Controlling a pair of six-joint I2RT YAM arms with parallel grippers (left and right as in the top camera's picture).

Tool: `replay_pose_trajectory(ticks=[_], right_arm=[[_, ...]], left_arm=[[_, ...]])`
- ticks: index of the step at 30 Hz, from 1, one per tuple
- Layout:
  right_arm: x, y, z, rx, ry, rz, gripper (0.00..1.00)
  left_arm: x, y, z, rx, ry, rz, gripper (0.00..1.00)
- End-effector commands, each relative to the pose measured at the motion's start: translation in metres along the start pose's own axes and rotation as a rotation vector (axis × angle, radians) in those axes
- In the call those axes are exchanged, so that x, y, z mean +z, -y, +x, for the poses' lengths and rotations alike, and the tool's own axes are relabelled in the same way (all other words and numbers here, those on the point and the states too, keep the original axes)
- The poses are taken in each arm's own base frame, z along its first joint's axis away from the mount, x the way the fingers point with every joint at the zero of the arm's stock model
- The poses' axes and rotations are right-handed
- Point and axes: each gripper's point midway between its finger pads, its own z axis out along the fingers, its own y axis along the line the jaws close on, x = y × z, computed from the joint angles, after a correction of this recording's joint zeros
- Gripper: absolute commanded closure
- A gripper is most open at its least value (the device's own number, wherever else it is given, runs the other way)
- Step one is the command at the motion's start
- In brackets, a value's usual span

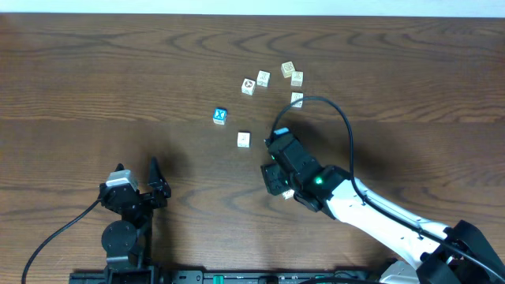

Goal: Lift 4 blocks

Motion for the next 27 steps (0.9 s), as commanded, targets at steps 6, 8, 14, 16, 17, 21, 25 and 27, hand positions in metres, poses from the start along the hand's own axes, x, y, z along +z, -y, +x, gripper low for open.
replay_pose_trajectory(ticks=[6, 8, 14, 16, 17, 21, 25, 27], right_arm=[[-0.016, 0.026, -0.021, -0.010, 0.049, 0.192, 0.47], [-0.017, 0.035, -0.017, 0.000, 0.037, 0.236, 0.55], [-0.018, 0.048, -0.014, 0.022, 0.014, 0.260, 0.70], [-0.018, 0.052, -0.014, 0.030, 0.012, 0.266, 0.74], [-0.018, 0.053, -0.014, 0.037, 0.011, 0.269, 0.75], [-0.019, 0.063, -0.016, 0.066, 0.012, 0.285, 0.75], [-0.019, 0.073, -0.018, 0.093, 0.011, 0.297, 0.76], [-0.018, 0.076, -0.017, 0.100, 0.007, 0.299, 0.77]], left_arm=[[0.001, -0.007, 0.017, 0.006, -0.052, -0.031, 0.25], [0.001, -0.007, 0.017, 0.006, -0.052, -0.031, 0.26], [0.001, -0.007, 0.017, 0.006, -0.052, -0.031, 0.26], [0.001, -0.007, 0.017, 0.006, -0.052, -0.031, 0.26], [0.001, -0.007, 0.017, 0.006, -0.052, -0.031, 0.25], [0.001, -0.007, 0.017, 0.006, -0.052, -0.031, 0.26], [0.001, -0.007, 0.017, 0.006, -0.052, -0.031, 0.26], [0.001, -0.007, 0.017, 0.006, -0.052, -0.031, 0.26]])
